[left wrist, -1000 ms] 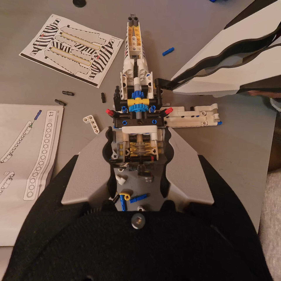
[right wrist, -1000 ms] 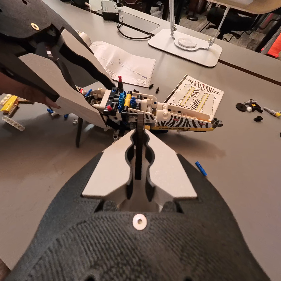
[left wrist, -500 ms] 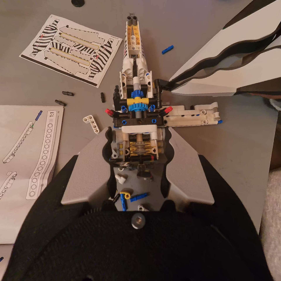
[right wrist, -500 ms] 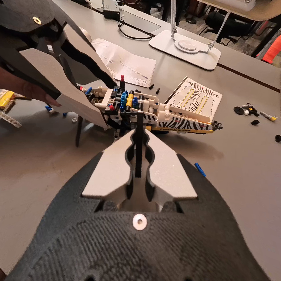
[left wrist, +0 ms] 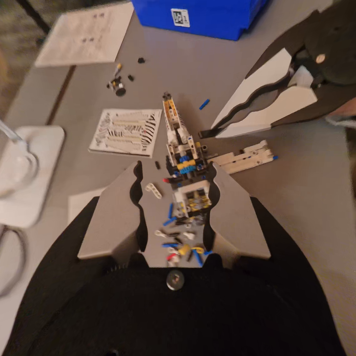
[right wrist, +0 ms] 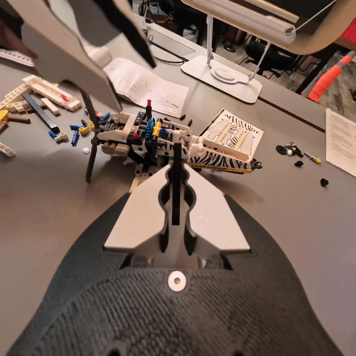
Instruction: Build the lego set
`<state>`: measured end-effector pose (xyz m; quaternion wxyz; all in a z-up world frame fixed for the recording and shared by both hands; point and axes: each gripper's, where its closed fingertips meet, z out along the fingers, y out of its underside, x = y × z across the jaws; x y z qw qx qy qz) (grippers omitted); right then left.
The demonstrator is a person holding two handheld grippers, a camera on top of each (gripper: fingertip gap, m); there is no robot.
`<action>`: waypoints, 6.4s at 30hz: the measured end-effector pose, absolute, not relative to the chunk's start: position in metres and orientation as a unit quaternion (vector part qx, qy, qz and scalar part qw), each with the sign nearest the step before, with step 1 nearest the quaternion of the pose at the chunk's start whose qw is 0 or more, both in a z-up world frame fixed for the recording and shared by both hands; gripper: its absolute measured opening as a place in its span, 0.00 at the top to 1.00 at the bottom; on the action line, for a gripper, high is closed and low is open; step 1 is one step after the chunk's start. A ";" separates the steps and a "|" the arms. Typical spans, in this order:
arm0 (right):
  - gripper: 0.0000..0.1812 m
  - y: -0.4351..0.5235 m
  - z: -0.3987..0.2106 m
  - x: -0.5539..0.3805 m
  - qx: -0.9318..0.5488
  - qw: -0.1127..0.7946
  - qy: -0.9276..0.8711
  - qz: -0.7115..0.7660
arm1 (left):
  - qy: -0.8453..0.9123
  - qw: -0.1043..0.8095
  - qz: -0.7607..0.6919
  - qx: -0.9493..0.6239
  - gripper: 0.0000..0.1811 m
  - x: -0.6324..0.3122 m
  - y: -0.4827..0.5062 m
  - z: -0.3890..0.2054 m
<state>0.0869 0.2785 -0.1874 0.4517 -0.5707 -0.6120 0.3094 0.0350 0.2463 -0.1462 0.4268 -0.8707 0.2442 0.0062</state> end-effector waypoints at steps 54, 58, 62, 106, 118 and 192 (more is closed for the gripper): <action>0.88 0.256 -0.186 0.048 -0.516 0.480 -0.639 0.310 | 0.345 0.345 -0.174 -0.856 0.67 0.034 0.274 -0.193; 0.88 0.256 -0.186 0.049 -0.515 0.486 -0.637 0.305 | 0.347 0.336 -0.184 -0.856 0.69 0.037 0.271 -0.194; 0.88 0.258 -0.186 0.049 -0.525 0.479 -0.628 0.317 | 0.344 0.334 -0.188 -0.857 0.70 0.037 0.271 -0.195; 0.87 0.268 -0.189 0.051 -0.570 0.443 -0.596 0.353 | 0.490 0.289 -0.126 -0.813 0.70 0.046 0.278 -0.193; 0.86 0.292 -0.195 0.115 -0.592 0.371 -0.616 0.365 | 0.473 0.287 -0.138 -0.821 0.68 0.045 0.279 -0.196; 0.97 0.277 -0.193 0.073 -0.520 0.444 -0.649 0.333 | 0.463 0.303 -0.186 -0.812 0.70 0.049 0.280 -0.195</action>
